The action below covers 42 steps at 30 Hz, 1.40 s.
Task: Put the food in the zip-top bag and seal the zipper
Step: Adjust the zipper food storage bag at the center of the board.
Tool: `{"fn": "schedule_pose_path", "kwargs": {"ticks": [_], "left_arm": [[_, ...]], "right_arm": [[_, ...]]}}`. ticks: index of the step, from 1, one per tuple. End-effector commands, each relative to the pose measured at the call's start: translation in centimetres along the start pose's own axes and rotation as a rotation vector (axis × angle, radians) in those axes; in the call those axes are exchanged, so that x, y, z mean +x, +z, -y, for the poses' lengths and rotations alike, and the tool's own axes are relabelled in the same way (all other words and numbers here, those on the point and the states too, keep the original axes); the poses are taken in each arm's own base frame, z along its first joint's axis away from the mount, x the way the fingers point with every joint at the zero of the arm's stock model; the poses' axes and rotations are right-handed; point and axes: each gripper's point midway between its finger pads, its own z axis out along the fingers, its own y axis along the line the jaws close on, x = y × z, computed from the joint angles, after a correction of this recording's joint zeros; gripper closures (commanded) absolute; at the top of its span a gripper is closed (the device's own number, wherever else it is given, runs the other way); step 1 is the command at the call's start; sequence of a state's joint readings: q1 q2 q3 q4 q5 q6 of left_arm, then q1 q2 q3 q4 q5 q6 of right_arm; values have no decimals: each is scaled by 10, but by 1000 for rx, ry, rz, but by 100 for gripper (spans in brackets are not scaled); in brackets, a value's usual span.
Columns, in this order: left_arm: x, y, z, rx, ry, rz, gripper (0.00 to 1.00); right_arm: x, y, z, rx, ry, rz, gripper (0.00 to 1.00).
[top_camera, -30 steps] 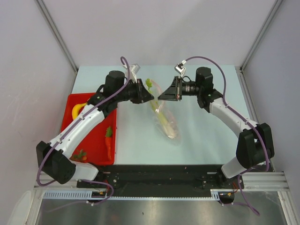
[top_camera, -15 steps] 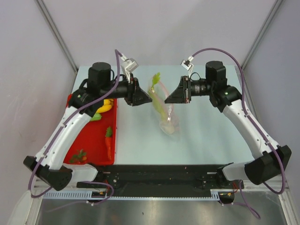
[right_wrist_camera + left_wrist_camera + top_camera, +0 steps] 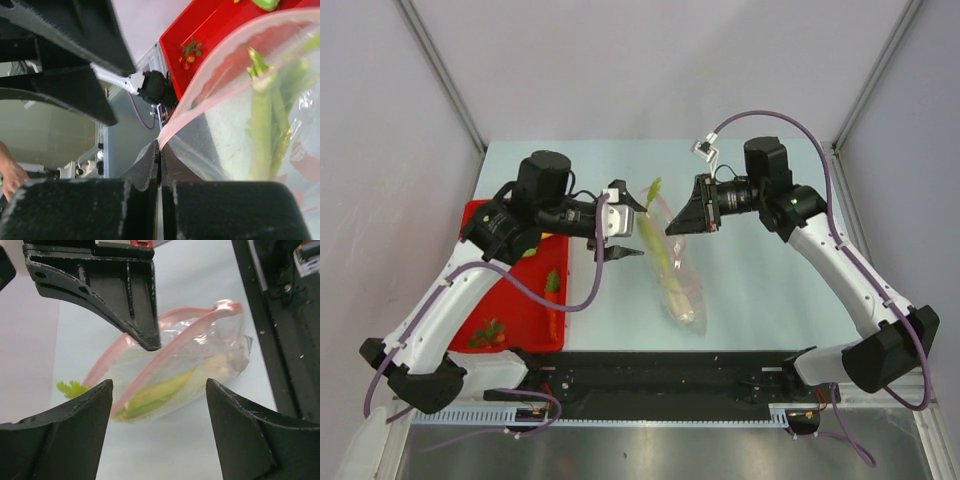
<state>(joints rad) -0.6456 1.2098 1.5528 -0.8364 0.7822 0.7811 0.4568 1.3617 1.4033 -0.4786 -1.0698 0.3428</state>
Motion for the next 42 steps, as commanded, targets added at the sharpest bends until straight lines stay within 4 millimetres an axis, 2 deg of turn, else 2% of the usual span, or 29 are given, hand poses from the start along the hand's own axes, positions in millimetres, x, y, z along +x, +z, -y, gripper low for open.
{"fn": "schedule_pose_path", "kwargs": {"ticks": [1,6,10,13,14,16,17,19,20,21,23,24,25,26,27,28,29,30,31,32,33,35,36,37,39,40,42], "left_arm": [[13,9,-1,56,240,-49,21],[26,22,6,99,239,-84,24],[60,26,42,227,166,-172,41],[81,26,62,262,135,-226,57],[82,24,66,265,140,-231,72],[70,21,65,251,136,-216,97],[50,16,59,233,149,-173,100],[20,9,58,227,134,-102,100],[-12,2,54,213,154,-16,100],[-27,-4,55,200,118,23,100],[-48,-8,52,176,120,95,100],[-52,-11,54,162,107,108,100],[-50,-10,54,153,95,111,100],[-31,-1,55,148,46,71,100],[-17,5,54,134,4,34,100],[8,14,60,157,-21,-43,100],[37,24,74,209,-19,-134,100],[72,19,82,248,43,-288,100],[81,19,88,277,85,-328,100],[80,17,92,289,130,-326,100],[62,18,90,279,149,-250,100],[27,9,82,208,166,-143,100],[21,8,76,174,177,-133,100],[18,11,63,110,195,-125,100],[30,13,50,40,173,-182,100],[40,13,46,24,162,-225,100],[34,15,53,54,99,-198,100]], "right_arm": [[1,0,-19,-28,-120,-16,100],[9,5,-22,-13,-179,-53,100],[11,6,-18,12,-207,-61,100],[12,4,-17,28,-225,-60,100],[13,3,-18,29,-226,-62,100],[12,1,-19,32,-236,-62,100],[14,-1,-20,37,-235,-67,100],[10,-6,-23,52,-269,-60,100],[12,-10,-24,66,-268,-67,100],[8,-13,-27,73,-305,-63,100],[10,-17,-24,113,-317,-70,100],[9,-17,-20,136,-323,-68,100],[9,-16,-6,193,-319,-70,100],[7,-13,2,221,-324,-65,100],[5,-11,22,293,-311,-65,100],[3,-8,35,328,-303,-62,100],[3,-6,45,365,-297,-67,100],[1,-4,72,456,-283,-81,100],[-1,-5,79,490,-288,-87,100],[-2,-5,86,507,-283,-98,100],[0,-2,88,490,-274,-115,100],[-1,-2,78,457,-282,-121,100],[-2,-1,72,435,-300,-117,100],[-10,-5,61,431,-351,-79,100],[-14,-10,58,447,-403,-44,100],[-26,-13,46,442,-465,14,100],[-29,-14,40,449,-535,33,100]]}}
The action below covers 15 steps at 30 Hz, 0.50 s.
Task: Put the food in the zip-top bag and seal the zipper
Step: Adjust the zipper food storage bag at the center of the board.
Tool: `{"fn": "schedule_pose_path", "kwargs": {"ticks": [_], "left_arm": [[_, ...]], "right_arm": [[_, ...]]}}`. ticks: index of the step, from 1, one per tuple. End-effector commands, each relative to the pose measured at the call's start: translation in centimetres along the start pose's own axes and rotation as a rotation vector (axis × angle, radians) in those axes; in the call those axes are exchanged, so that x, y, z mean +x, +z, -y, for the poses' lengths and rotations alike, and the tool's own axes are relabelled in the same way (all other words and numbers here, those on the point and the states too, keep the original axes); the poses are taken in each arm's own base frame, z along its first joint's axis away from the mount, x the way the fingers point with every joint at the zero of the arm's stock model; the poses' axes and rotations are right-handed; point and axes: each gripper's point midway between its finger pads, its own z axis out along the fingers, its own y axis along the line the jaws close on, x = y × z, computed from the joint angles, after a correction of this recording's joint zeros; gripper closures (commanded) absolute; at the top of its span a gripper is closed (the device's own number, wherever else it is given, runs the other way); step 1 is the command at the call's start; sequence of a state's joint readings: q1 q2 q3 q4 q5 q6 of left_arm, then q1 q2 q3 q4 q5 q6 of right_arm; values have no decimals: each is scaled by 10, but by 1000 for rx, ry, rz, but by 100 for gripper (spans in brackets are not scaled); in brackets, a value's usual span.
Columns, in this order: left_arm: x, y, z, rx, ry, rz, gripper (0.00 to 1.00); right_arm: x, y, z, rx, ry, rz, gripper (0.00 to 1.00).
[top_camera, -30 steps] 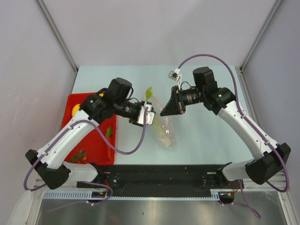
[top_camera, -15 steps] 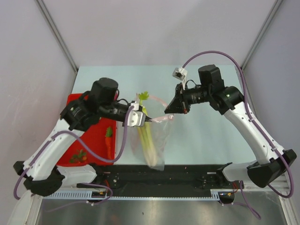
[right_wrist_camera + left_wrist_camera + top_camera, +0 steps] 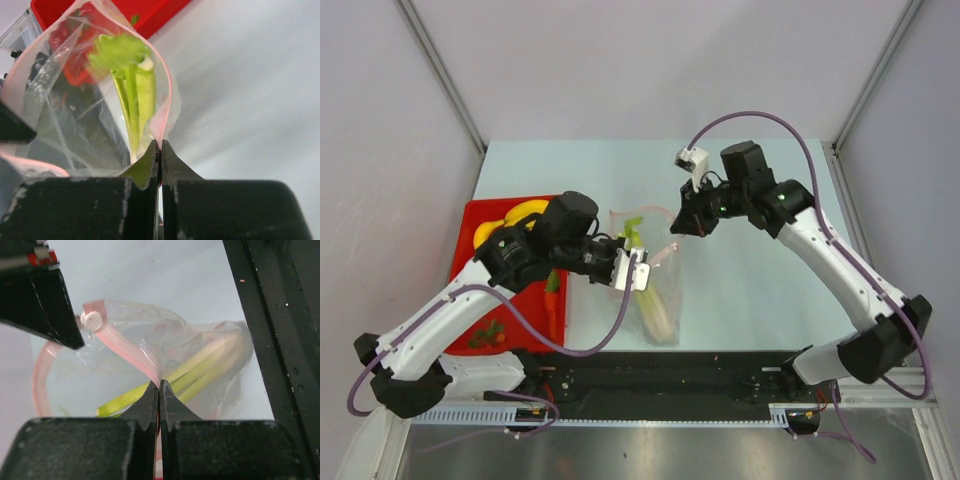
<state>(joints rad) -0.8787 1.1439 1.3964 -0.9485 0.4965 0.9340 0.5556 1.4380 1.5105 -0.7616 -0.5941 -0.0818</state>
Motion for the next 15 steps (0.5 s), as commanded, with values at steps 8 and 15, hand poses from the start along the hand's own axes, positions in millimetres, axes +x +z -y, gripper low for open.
{"fn": "schedule_pose_path", "kwargs": {"ticks": [8,15], "left_arm": [[-14,-13,-24,-160,-138,45,100],[-28,-25,-46,-200,-388,171,100]], "right_arm": [[-43,-30,-39,24,-308,189,100],[-53,-31,-36,32,-289,181,100]]}}
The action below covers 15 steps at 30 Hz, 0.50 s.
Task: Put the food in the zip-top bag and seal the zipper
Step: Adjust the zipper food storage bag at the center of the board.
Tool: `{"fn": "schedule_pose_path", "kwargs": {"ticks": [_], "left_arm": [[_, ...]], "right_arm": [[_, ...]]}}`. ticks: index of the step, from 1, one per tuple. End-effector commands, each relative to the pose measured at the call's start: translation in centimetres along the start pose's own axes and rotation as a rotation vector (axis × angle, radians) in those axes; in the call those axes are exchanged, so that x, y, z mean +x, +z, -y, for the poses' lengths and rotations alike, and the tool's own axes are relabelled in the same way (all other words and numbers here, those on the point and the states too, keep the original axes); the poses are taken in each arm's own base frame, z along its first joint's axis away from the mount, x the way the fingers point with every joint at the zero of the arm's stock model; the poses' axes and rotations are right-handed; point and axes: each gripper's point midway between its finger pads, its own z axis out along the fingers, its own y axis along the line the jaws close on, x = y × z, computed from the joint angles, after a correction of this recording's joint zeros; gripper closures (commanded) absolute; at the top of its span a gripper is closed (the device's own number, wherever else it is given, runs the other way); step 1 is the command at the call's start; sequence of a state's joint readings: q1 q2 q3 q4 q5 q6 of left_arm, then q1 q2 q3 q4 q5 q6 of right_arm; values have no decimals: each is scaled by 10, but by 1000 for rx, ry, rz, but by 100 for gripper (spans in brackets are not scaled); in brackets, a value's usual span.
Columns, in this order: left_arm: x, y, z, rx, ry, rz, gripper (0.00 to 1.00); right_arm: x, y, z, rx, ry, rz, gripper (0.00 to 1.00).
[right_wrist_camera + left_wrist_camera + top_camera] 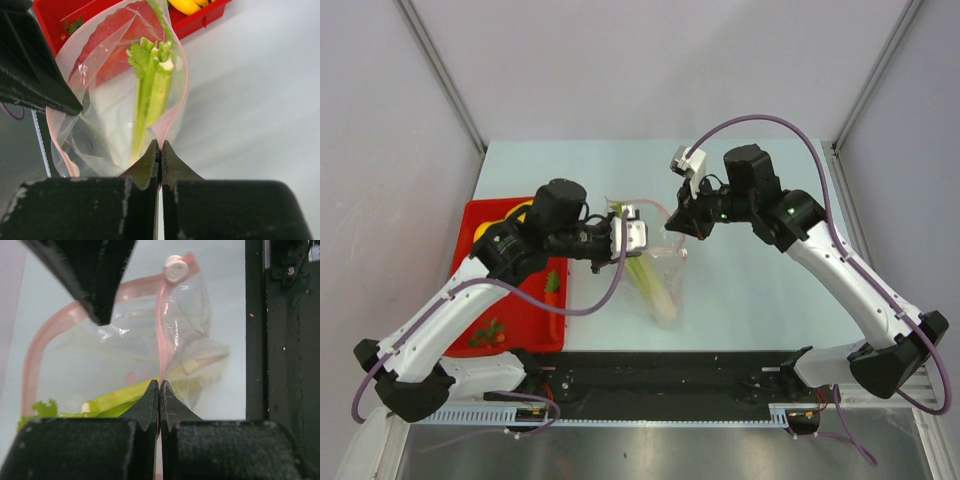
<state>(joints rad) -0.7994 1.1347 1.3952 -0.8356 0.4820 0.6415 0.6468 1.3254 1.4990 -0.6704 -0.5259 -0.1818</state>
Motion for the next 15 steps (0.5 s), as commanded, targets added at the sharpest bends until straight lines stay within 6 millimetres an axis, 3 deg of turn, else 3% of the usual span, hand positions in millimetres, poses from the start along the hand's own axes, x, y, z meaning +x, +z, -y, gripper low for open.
{"fn": "schedule_pose_path", "kwargs": {"ticks": [1,5,7,8,9,11,12,15], "left_arm": [[-34,-13,-15,-70,-114,149,100],[-7,-10,-24,-108,-208,118,95],[6,-15,-32,-122,-282,128,78],[4,-20,-37,-146,-313,156,71],[6,-24,-40,-162,-336,166,56],[11,-36,-53,-217,-418,201,42],[11,-45,-57,-252,-441,226,27],[32,-70,-81,-391,-545,252,8]], "right_arm": [[-22,-9,8,36,-38,26,100],[-10,-3,17,61,-11,-21,100],[-6,0,17,50,22,-34,100],[-5,2,16,41,33,-35,100],[-6,4,15,35,47,-28,100],[-6,5,15,32,59,-26,100],[-7,6,15,32,71,-24,100],[-9,7,14,24,101,-14,100]]}}
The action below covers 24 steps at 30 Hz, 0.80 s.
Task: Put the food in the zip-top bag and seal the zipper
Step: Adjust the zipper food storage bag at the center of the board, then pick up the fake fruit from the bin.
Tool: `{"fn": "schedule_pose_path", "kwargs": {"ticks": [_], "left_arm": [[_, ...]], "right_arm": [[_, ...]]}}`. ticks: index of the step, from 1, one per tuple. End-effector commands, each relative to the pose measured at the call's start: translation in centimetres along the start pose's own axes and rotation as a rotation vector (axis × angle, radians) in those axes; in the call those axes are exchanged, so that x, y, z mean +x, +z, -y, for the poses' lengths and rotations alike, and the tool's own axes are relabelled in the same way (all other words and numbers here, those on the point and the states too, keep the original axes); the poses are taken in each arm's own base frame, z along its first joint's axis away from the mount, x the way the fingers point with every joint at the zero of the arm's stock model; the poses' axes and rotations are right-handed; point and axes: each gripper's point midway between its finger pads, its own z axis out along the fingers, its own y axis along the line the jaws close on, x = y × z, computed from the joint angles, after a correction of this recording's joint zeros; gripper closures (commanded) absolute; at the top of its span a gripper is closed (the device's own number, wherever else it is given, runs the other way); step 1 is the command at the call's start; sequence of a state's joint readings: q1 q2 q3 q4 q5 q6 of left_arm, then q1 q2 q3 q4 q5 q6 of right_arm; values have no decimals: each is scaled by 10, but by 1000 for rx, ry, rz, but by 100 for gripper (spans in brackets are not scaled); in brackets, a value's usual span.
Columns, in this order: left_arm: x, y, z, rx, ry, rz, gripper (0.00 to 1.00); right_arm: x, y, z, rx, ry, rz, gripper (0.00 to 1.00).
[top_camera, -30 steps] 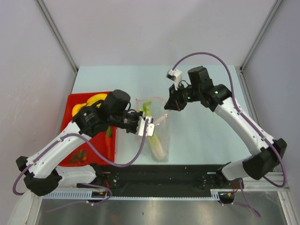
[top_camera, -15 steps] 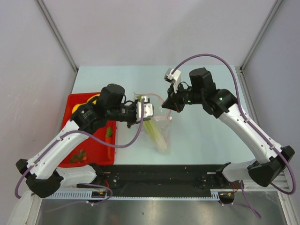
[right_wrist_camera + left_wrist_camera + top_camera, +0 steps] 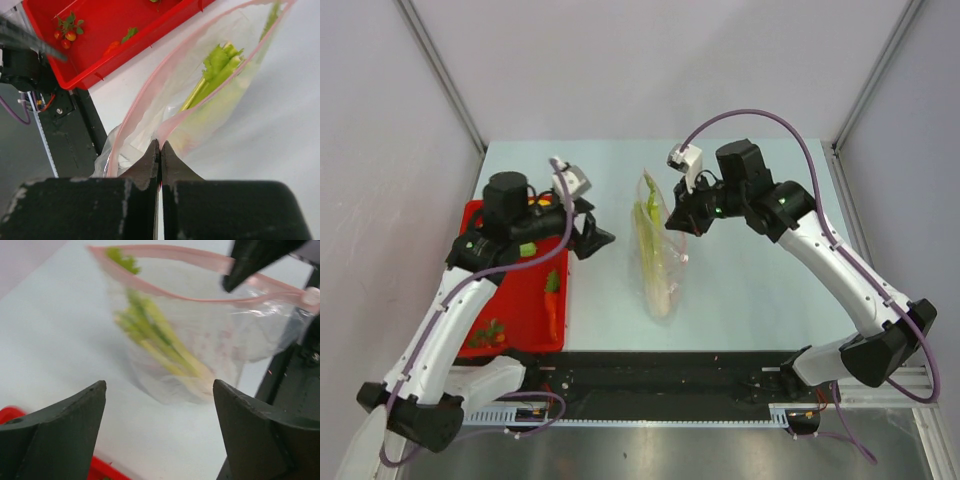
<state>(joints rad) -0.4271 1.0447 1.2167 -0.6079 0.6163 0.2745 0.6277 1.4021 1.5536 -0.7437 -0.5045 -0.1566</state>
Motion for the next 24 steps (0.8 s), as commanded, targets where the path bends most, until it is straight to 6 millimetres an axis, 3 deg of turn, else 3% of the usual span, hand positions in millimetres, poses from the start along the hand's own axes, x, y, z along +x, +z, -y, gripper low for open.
{"fn": "schedule_pose_path", "kwargs": {"ticks": [1,6,7,12,17,18,20,24], "left_arm": [[-15,-35,-39,-168,-147,145,5],[42,-60,-99,-362,-191,36,0],[63,-73,-124,-435,-180,-18,0],[125,-102,-177,-622,17,-245,0],[189,-106,-195,-521,99,-460,6],[193,-112,-200,-492,99,-478,8],[226,-113,-191,-349,79,-567,11],[250,-130,-204,-241,141,-653,11]], "right_arm": [[-24,-6,-3,-6,29,73,100],[-30,-10,-5,-32,64,91,100],[-30,-10,-5,-36,66,92,100],[-26,-6,0,-32,79,78,100],[-24,-4,3,-33,89,65,100],[-23,-3,3,-34,90,62,100],[-21,-1,4,-36,94,53,100],[-20,2,6,-40,101,46,100]]}}
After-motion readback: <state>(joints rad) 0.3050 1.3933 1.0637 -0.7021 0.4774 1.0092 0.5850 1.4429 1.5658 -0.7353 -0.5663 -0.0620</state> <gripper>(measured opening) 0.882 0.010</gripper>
